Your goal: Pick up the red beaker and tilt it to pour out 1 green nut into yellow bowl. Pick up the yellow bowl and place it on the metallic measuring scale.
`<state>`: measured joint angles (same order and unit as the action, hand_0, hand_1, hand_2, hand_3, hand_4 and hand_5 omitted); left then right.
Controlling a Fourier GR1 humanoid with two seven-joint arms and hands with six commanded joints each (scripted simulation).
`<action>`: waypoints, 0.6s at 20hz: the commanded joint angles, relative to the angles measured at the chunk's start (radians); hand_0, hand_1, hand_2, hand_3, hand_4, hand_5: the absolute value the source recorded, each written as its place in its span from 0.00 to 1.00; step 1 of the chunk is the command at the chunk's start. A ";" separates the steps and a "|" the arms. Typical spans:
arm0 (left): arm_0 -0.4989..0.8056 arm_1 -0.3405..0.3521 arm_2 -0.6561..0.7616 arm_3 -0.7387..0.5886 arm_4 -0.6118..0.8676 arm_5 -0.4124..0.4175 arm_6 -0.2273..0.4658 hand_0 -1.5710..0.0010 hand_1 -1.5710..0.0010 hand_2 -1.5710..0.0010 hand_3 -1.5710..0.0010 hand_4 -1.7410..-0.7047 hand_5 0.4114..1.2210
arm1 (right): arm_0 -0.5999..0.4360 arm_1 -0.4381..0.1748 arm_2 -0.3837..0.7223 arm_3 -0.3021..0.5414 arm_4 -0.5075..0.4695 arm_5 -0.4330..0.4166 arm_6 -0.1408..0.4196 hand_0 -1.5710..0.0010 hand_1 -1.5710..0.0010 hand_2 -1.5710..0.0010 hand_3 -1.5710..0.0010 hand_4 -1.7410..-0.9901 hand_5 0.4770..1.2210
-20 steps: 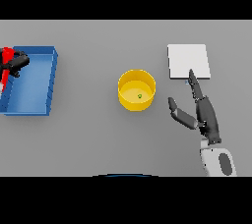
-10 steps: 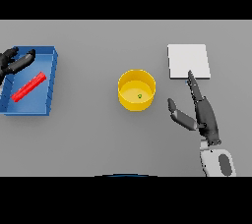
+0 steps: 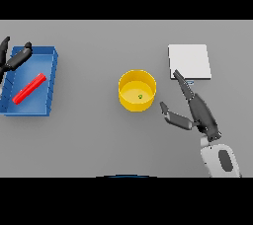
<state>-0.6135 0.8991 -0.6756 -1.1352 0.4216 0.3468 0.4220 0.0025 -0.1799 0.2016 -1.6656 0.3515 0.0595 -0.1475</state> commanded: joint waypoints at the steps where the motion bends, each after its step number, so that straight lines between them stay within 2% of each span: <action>1: 0.001 -0.002 0.001 -0.002 0.005 -0.005 -0.004 0.99 0.99 0.99 0.99 0.99 0.34 | -0.019 -0.038 0.018 -0.002 0.028 0.031 0.004 1.00 1.00 1.00 1.00 0.76 0.34; 4: 0.003 -0.010 0.013 0.002 0.020 -0.009 -0.031 0.99 0.99 1.00 1.00 0.98 0.32 | -0.141 -0.146 0.097 0.013 0.179 0.104 0.068 1.00 1.00 1.00 1.00 0.70 0.30; 8: -0.001 -0.019 0.007 0.001 0.019 -0.012 -0.031 1.00 1.00 1.00 1.00 0.99 0.32 | -0.300 -0.220 0.240 0.086 0.362 0.169 0.003 1.00 1.00 1.00 1.00 0.68 0.30; 12: 0.011 -0.015 0.006 -0.016 0.023 -0.004 -0.026 1.00 1.00 1.00 1.00 0.99 0.33 | -0.430 -0.262 0.330 0.176 0.445 0.256 -0.051 1.00 1.00 1.00 1.00 0.70 0.31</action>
<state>-0.6031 0.8837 -0.6698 -1.1512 0.4450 0.3436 0.3968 -0.4278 -0.4414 0.5318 -1.4901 0.7967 0.3156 -0.1975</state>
